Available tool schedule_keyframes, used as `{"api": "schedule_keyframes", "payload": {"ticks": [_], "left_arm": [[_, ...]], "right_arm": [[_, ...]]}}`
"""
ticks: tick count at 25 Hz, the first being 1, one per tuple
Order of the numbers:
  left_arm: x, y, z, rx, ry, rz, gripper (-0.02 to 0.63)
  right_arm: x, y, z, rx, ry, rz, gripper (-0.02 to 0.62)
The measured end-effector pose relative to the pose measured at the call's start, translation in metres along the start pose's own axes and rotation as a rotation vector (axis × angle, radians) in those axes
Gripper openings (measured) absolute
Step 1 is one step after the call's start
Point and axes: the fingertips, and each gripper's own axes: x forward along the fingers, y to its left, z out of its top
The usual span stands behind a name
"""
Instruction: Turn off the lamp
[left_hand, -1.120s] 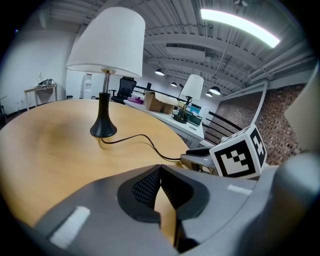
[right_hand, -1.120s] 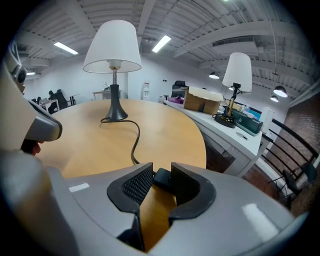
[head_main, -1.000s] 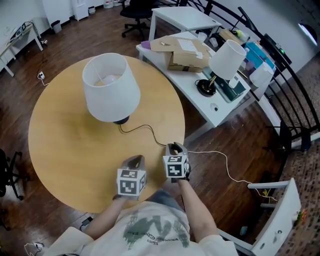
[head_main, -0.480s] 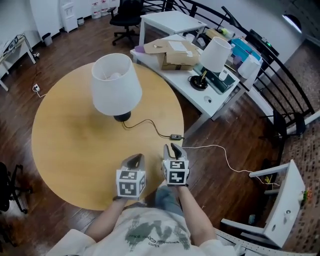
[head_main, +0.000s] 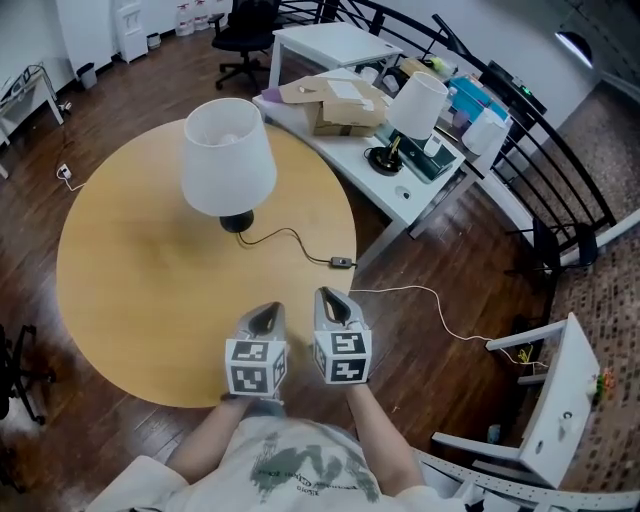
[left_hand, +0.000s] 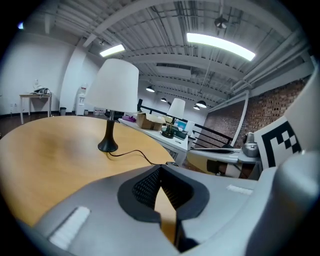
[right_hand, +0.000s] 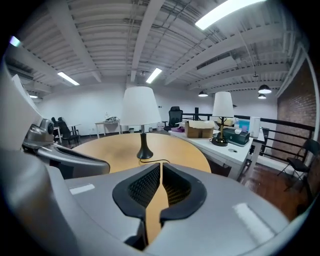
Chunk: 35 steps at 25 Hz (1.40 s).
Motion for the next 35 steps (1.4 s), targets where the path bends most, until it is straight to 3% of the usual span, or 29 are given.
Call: {"api": "schedule_keyframes", "payload": {"ticks": [8, 20, 35], "left_arm": [[-0.039, -0.033, 0.005, 0.033, -0.077, 0.034, -0.002], [-0.142, -0.079, 0.000, 0.073, -0.243, 0.105, -0.002], [-0.232, -0.118, -0.031, 0.118, -0.303, 0.135, -0.002]], "right_arm": [[-0.062, 0.035, 0.028, -0.002, -0.139, 0.102, 0.003], [-0.161, 0.063, 0.013, 0.002, -0.236, 0.179, 0.000], [-0.249, 0.104, -0.008, -0.003, -0.307, 0.221, 0.000]]}}
